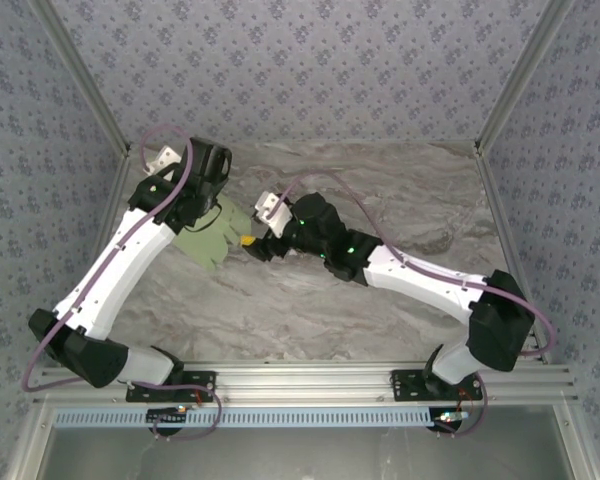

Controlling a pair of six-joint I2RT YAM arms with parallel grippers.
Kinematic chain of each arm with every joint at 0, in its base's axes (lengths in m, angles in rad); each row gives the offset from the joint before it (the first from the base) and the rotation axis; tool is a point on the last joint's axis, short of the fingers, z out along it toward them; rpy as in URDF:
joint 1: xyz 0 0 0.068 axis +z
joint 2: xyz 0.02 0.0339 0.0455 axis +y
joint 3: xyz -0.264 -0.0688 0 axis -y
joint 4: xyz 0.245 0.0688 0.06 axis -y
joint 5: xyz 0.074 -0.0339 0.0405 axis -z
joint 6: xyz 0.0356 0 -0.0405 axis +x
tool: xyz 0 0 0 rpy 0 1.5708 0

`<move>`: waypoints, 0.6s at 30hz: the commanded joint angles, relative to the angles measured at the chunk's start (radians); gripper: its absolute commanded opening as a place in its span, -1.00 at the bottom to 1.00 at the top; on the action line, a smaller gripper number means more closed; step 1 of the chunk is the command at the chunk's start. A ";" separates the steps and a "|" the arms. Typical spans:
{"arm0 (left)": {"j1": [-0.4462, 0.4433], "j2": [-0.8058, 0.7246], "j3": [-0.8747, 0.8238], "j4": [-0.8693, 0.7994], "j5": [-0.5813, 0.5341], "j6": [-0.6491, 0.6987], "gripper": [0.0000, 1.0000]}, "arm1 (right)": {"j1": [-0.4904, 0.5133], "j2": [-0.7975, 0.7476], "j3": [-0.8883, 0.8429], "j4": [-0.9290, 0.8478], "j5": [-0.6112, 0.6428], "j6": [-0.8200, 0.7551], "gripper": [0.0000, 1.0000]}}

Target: Fold the paper box

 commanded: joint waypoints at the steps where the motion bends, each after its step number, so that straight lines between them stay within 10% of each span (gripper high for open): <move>1: -0.008 -0.019 0.045 -0.027 0.005 -0.031 -1.00 | 0.020 0.043 0.051 0.075 0.022 -0.097 0.63; 9: -0.013 -0.032 0.042 -0.023 0.025 -0.037 -1.00 | 0.020 0.133 0.118 0.121 0.088 -0.123 0.29; 18: -0.010 -0.054 0.032 -0.013 0.011 -0.040 -1.00 | 0.017 0.144 0.111 0.155 0.148 -0.127 -0.75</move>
